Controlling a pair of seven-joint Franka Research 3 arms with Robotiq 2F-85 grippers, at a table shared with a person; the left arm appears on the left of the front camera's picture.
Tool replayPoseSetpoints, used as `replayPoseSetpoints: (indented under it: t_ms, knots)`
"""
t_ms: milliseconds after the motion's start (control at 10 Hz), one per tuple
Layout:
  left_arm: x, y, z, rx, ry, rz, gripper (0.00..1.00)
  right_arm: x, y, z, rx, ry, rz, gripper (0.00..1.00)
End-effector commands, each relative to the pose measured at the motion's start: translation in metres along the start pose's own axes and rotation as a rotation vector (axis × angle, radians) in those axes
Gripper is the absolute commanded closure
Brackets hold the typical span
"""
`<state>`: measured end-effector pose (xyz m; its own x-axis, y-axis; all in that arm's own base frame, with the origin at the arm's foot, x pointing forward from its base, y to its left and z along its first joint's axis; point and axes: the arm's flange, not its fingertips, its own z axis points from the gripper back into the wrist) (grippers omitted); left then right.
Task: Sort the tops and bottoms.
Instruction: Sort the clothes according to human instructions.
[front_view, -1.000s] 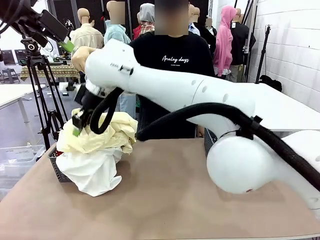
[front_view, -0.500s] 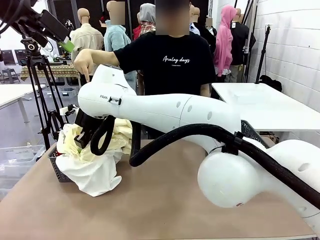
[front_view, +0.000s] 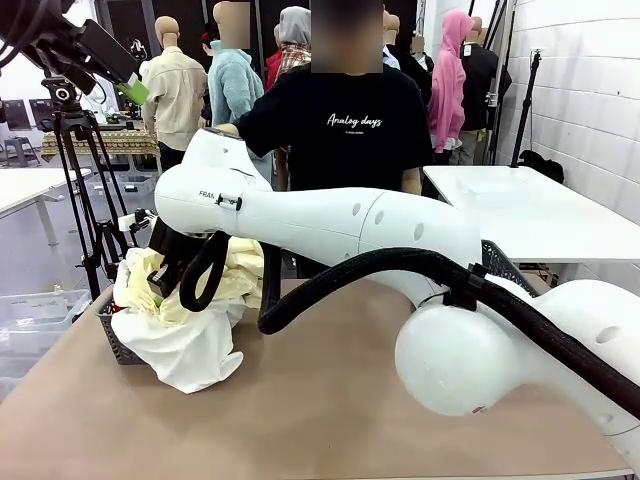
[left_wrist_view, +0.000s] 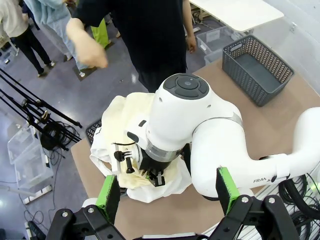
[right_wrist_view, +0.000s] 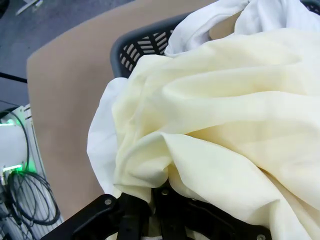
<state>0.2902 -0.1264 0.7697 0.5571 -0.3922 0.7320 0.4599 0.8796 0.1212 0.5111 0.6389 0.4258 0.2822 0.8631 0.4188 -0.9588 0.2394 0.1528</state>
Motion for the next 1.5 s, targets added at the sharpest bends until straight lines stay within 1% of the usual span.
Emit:
replayPoseSetpoints:
  t_ms: [0, 100, 200, 500, 600, 1200, 1400]
  knots:
    - [0.0, 0.0, 0.001, -0.004, -0.003, 0.004, 0.0, 0.157, -0.065, -0.026, -0.002, 0.022, -0.019, 0.93]
    - [0.0, 0.0, 0.001, -0.004, -0.003, 0.004, 0.0, 0.157, -0.064, -0.021, 0.014, 0.008, -0.028, 0.8]
    - [0.0, 0.0, 0.001, -0.004, -0.003, 0.004, 0.0, 0.157, -0.061, -0.014, 0.016, -0.015, -0.022, 0.64]
    - [0.0, 0.0, 0.001, -0.004, -0.003, 0.004, 0.0, 0.157, -0.051, 0.011, -0.024, -0.103, -0.016, 0.12]
    - [0.0, 0.0, 0.001, -0.004, -0.003, 0.004, 0.0, 0.157, -0.046, 0.02, -0.032, -0.129, -0.008, 0.0]
    - [0.0, 0.0, 0.001, -0.004, -0.003, 0.004, 0.0, 0.149, -0.02, 0.074, -0.103, -0.228, 0.017, 0.0]
    - [0.0, 0.0, 0.001, -0.004, -0.003, 0.004, 0.0, 0.146, -0.015, 0.084, -0.117, -0.224, -0.004, 0.0]
